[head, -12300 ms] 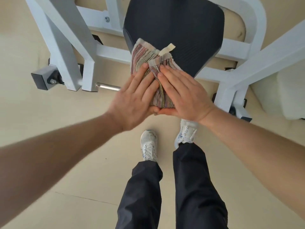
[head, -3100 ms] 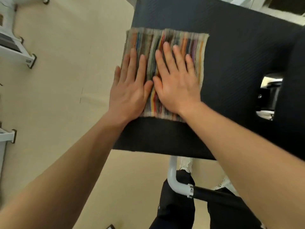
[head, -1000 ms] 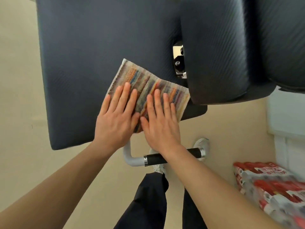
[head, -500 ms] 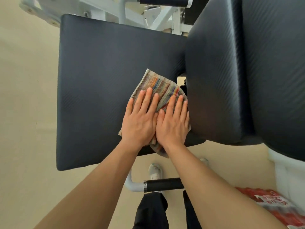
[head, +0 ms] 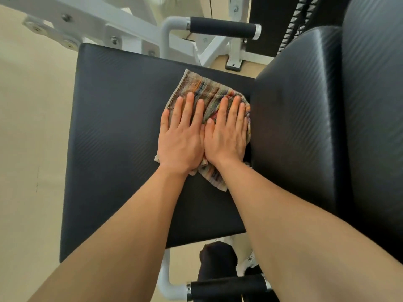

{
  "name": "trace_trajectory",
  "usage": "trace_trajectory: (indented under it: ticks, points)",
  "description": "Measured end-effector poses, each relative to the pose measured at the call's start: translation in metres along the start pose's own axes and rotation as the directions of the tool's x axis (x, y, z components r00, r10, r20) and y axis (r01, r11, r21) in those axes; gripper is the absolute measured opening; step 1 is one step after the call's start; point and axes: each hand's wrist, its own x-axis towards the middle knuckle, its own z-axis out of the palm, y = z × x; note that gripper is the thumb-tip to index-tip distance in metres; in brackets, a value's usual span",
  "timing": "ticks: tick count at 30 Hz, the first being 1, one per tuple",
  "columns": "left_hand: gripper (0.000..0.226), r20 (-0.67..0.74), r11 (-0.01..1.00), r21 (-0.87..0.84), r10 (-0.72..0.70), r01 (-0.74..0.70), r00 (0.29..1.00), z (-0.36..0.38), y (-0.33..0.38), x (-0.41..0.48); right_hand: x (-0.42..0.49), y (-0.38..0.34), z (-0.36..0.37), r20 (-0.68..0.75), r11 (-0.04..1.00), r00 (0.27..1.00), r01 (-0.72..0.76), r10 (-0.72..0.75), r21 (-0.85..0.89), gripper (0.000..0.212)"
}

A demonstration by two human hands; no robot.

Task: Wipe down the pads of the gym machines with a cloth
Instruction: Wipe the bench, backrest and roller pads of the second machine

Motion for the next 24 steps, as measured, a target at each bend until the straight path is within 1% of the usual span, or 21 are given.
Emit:
trace_trajectory:
  ticks: [2, 4, 6, 9, 12, 14, 16, 18, 20, 22, 24]
  points:
    - [0.059, 0.005, 1.0, -0.004, 0.014, -0.014, 1.0, -0.001, -0.001, 0.014, 0.012, -0.001, -0.002, -0.039, 1.0, 0.999, -0.016, 0.015, -0.011, 0.067]
    - [0.06, 0.008, 0.999, -0.001, 0.036, -0.036, 0.999, -0.003, -0.001, 0.036, 0.029, -0.004, -0.007, -0.066, 0.999, 0.997, -0.042, 0.044, 0.026, 0.066]
    - [0.06, 0.012, 0.997, 0.002, 0.081, -0.081, 0.997, -0.004, 0.003, 0.067, 0.048, -0.005, -0.014, -0.086, 0.988, 0.992, -0.082, 0.094, 0.134, 0.065]
    - [0.061, 0.013, 0.987, 0.043, 0.153, -0.153, 0.988, -0.006, 0.005, 0.1, 0.072, -0.004, -0.012, -0.084, 0.94, 0.978, -0.156, 0.19, 0.305, 0.065]
    - [0.059, 0.033, 0.967, 0.081, 0.239, -0.241, 0.97, -0.009, 0.005, 0.121, 0.087, -0.004, -0.004, -0.114, 0.914, 0.956, -0.217, 0.269, 0.342, 0.073]
    - [0.057, 0.065, 0.949, 0.094, 0.295, -0.3, 0.953, -0.015, 0.004, 0.133, 0.092, -0.004, -0.004, -0.124, 0.913, 0.95, -0.231, 0.286, 0.337, 0.076]
    - [0.055, 0.083, 0.935, 0.086, 0.336, -0.343, 0.938, -0.019, 0.002, 0.14, 0.09, -0.005, -0.009, -0.127, 0.937, 0.964, -0.19, 0.235, 0.292, 0.071]
    - [0.052, 0.057, 0.939, 0.059, 0.335, -0.338, 0.941, -0.021, -0.005, 0.132, 0.077, -0.01, -0.012, -0.121, 0.978, 0.982, -0.121, 0.142, 0.167, 0.065]
    - [0.052, 0.0, 0.97, 0.037, 0.239, -0.239, 0.971, -0.021, -0.021, 0.107, 0.06, -0.023, -0.011, -0.108, 0.999, 0.994, -0.003, 0.007, 0.033, 0.064]
    - [0.054, -0.022, 0.995, 0.018, 0.102, -0.102, 0.995, -0.021, -0.039, 0.077, 0.047, -0.036, -0.003, -0.047, 0.994, 0.993, 0.111, -0.112, -0.021, 0.064]
    - [0.055, -0.018, 1.0, 0.009, -0.001, 0.001, 1.0, -0.024, -0.048, 0.057, 0.042, -0.047, 0.0, 0.013, 0.979, 0.98, 0.198, -0.198, -0.038, 0.064]
